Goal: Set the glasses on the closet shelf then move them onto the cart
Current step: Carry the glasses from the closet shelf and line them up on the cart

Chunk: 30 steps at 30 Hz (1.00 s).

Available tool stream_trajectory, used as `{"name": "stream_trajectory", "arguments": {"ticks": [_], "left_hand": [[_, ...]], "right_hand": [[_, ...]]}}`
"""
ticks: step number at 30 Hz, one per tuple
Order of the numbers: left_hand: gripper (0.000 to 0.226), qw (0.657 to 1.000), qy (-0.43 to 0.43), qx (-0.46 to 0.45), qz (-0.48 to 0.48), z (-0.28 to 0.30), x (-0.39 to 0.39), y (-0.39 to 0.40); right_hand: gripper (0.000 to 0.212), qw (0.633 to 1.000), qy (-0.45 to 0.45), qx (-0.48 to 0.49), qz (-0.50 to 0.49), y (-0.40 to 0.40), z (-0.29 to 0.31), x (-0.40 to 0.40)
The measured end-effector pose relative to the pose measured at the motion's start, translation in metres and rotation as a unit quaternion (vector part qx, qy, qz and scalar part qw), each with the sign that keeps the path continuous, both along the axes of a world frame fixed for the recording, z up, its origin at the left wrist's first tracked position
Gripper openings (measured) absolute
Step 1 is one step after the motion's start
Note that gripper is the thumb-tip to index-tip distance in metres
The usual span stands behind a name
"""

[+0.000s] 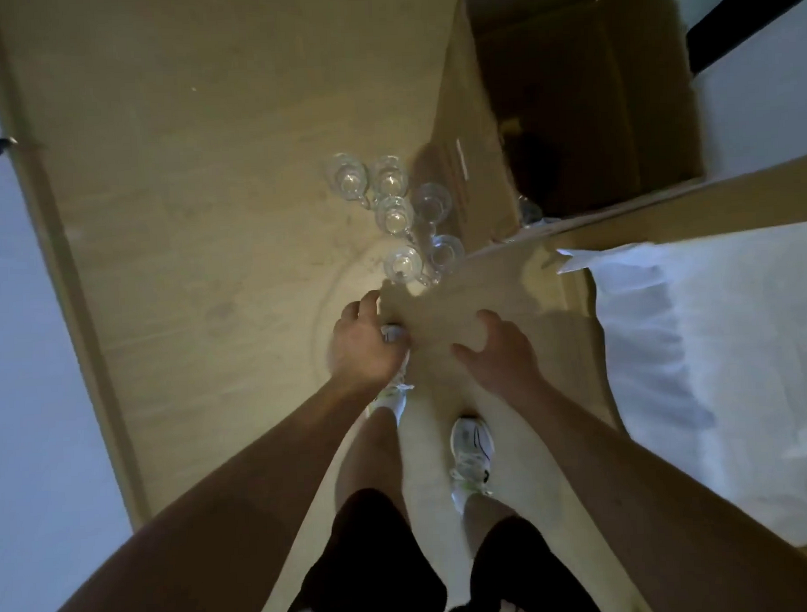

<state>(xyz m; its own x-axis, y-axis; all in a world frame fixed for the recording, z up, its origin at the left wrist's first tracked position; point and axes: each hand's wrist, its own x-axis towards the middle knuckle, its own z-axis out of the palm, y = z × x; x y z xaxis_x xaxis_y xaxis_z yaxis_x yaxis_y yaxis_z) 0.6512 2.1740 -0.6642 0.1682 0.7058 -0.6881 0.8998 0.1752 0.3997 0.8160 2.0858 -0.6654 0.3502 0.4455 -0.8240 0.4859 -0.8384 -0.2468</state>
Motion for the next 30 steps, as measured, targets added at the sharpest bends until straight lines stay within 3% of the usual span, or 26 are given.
{"name": "stream_trajectory", "arguments": {"ticks": [11, 21, 24, 28, 30], "left_hand": [[0.089, 1.000, -0.003, -0.009, -0.006, -0.213, 0.004, 0.031], [0.119, 0.997, -0.072, 0.022, 0.030, -0.360, 0.027, 0.045], [0.125, 0.995, -0.094, 0.025, 0.035, -0.380, 0.032, 0.046], [0.124, 0.990, -0.118, 0.056, 0.045, -0.395, 0.036, 0.045], [0.125, 0.988, -0.127, 0.073, 0.043, -0.401, 0.039, 0.046]], "right_hand": [[0.071, 0.998, 0.023, -0.026, -0.061, 0.038, -0.213, 0.006], [0.068, 0.973, 0.046, -0.024, -0.224, 0.054, -0.356, 0.019], [0.069, 0.942, 0.089, -0.006, -0.324, 0.057, -0.385, 0.018], [0.020, 0.861, 0.219, 0.006, -0.459, 0.062, -0.402, 0.011], [0.022, 0.835, 0.258, 0.029, -0.484, 0.062, -0.407, 0.010]]}}
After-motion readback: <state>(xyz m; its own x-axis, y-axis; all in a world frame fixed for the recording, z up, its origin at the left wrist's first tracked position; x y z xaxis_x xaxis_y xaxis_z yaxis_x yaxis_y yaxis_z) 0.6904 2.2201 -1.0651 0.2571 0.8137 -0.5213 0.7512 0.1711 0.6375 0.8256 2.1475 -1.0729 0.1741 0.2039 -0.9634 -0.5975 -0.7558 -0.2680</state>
